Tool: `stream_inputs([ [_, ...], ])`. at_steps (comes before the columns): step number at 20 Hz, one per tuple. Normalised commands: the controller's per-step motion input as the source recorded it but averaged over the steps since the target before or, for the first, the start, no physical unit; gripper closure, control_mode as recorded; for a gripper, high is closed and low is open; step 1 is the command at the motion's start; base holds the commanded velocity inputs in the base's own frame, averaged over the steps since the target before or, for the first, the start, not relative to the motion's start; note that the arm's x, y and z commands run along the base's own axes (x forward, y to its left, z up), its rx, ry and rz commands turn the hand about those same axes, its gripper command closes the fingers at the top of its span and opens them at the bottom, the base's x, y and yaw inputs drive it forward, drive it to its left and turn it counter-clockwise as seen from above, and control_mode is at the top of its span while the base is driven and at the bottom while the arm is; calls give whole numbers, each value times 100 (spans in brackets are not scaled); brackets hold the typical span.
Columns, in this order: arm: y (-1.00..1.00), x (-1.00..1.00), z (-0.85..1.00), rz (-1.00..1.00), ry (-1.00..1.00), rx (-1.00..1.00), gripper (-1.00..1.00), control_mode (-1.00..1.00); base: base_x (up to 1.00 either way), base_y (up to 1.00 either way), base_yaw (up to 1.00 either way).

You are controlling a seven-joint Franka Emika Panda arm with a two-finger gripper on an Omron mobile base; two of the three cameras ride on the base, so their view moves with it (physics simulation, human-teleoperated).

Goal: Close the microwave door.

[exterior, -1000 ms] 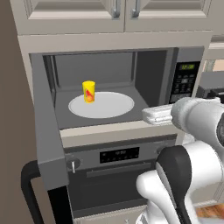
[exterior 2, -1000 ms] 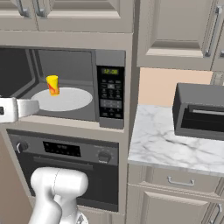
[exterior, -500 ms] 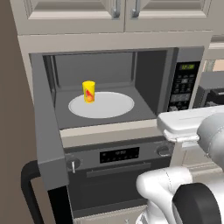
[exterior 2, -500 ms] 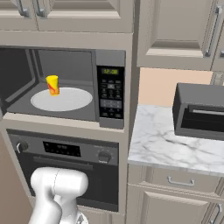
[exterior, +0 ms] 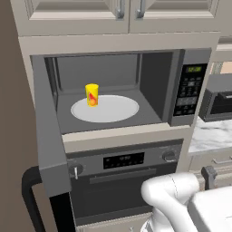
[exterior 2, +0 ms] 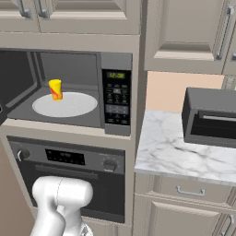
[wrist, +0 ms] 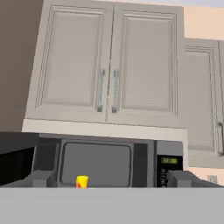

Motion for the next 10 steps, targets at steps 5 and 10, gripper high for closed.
stream_inputs([
  [5,63,-85,-31,14,-37,-5,-100,-100,0,0,0],
  [10,79,-56,-2,6,-28,-3,-100,-100,0,0,0],
])
